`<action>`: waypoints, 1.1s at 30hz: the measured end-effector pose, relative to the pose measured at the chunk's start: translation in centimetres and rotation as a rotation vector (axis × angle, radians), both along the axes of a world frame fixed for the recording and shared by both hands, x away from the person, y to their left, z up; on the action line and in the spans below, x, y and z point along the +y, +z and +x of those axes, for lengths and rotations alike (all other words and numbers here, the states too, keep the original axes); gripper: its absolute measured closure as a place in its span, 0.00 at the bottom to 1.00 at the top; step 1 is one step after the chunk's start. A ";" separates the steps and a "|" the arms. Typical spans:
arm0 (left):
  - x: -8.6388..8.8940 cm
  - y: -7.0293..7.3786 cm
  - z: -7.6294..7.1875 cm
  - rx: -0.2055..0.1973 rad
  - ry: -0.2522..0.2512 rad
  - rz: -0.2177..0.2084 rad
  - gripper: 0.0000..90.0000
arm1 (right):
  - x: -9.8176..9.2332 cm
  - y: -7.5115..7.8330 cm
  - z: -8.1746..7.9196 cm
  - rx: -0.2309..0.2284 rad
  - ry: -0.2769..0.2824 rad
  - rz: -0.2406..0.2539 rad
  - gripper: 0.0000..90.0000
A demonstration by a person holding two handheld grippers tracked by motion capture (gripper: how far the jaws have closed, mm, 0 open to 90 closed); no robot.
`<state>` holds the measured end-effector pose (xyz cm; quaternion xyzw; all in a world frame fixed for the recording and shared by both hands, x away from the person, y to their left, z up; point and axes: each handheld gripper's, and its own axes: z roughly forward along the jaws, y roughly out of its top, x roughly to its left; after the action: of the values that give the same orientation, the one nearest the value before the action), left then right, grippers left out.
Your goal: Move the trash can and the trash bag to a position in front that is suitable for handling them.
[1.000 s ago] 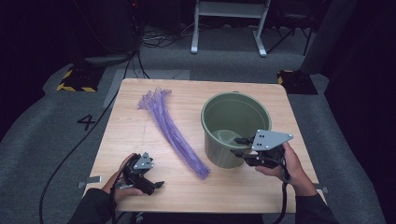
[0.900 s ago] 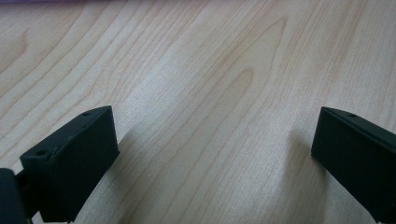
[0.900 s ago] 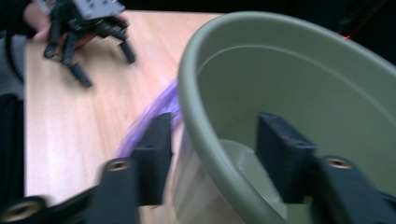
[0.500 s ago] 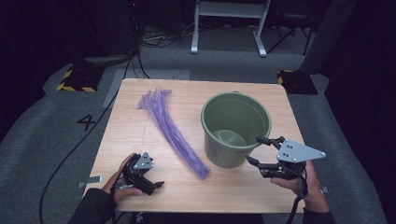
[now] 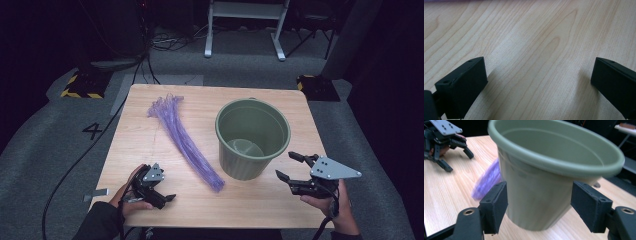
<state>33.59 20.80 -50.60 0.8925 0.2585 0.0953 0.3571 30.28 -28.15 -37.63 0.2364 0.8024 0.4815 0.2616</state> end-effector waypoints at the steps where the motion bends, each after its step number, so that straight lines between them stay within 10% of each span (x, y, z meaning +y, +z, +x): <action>1: 0.0 0.0 0.0 0.000 0.000 0.000 0.00 | -0.5 -0.6 0.3 0.013 -0.012 0.000 0.33; 14: -0.1 0.0 0.0 -0.002 0.002 0.000 0.00 | -3.0 -5.7 2.6 0.131 -0.118 -0.040 0.32; 33: -0.7 0.1 0.8 -0.001 0.020 0.000 0.02 | -2.5 -11.9 5.5 0.301 -0.110 -0.120 0.29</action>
<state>34.41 20.06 -50.47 0.8897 0.2675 0.0991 0.3563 35.73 -30.64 -49.57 0.3334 0.8456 0.3769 0.1781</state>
